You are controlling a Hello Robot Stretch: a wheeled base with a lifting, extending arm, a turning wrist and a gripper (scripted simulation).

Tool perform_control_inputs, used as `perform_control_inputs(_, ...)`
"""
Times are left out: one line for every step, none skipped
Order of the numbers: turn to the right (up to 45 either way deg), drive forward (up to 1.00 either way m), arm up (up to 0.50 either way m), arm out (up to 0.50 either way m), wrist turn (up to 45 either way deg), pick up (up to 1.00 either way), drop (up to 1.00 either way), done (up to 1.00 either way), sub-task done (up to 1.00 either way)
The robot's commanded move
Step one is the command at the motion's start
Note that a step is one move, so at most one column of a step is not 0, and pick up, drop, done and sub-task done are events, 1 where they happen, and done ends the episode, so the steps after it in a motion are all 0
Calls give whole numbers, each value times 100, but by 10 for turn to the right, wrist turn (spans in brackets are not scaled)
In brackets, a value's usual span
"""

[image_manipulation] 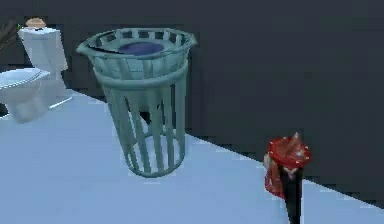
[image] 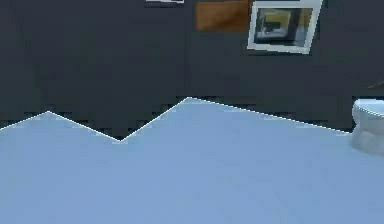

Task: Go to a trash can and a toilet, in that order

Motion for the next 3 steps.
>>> perform_control_inputs(450, 0, 0, 0, 0, 0, 0, 0, 0)
perform_control_inputs(300, 0, 0, 0, 0, 0, 0, 0, 0)
perform_control_inputs(0, 20, 0, 0, 0, 0, 0, 0, 0)
